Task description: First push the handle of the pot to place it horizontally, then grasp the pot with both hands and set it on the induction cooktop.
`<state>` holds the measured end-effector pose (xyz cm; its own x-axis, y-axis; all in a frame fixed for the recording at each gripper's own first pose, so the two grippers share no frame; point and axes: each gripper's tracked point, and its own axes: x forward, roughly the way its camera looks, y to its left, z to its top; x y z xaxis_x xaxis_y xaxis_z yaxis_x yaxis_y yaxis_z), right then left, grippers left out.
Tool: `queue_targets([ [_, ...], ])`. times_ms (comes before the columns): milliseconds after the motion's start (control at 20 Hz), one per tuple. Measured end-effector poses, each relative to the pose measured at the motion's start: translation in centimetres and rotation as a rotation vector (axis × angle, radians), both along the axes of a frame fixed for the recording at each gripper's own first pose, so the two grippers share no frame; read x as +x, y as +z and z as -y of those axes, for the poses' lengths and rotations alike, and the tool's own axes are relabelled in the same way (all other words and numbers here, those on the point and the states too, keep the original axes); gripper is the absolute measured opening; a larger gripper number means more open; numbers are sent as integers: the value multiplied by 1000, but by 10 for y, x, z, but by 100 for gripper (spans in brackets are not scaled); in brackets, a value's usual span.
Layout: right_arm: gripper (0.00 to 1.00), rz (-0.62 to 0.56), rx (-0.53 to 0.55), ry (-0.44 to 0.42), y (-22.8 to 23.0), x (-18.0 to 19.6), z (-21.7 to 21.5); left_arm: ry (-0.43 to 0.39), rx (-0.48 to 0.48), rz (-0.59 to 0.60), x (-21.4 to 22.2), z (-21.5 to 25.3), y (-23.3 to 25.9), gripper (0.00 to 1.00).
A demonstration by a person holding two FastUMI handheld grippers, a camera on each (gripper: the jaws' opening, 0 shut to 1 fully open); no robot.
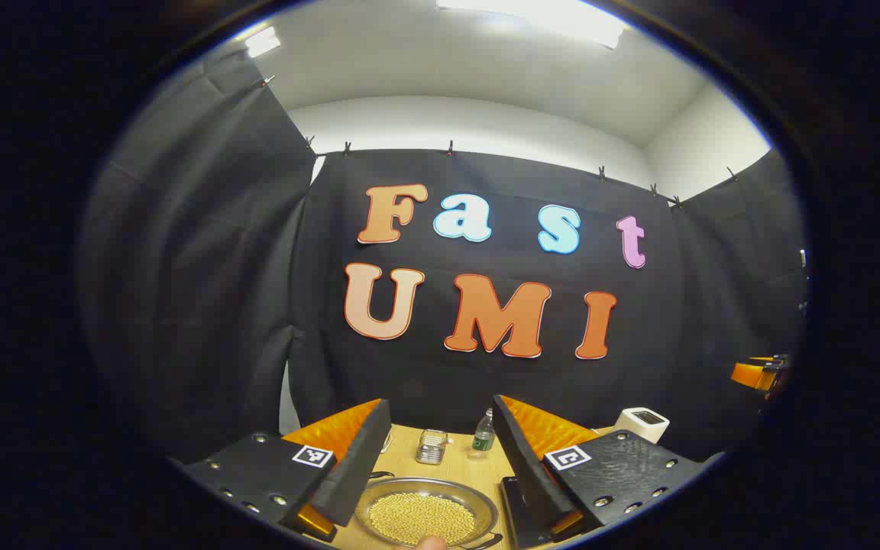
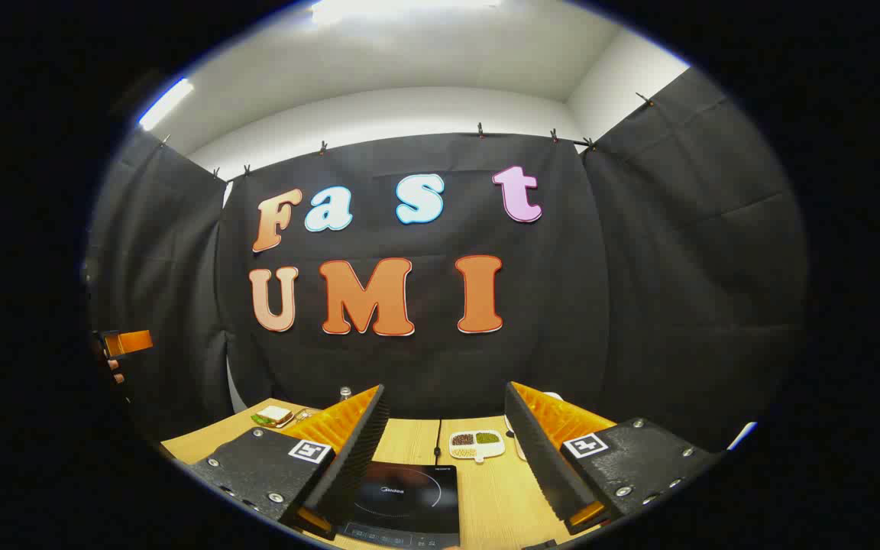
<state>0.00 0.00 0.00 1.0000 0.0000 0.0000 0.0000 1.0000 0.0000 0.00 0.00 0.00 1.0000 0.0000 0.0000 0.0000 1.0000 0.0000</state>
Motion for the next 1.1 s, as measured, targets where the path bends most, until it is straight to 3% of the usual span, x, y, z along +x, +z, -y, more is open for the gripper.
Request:
queue_targets([
  [500, 95, -4, 8, 36, -1, -3, 2, 32, 39, 11, -9, -6, 3, 85],
  [1100, 95, -7, -1, 26, -2, -4, 5, -28, 14, 17, -8, 6, 0, 85],
])
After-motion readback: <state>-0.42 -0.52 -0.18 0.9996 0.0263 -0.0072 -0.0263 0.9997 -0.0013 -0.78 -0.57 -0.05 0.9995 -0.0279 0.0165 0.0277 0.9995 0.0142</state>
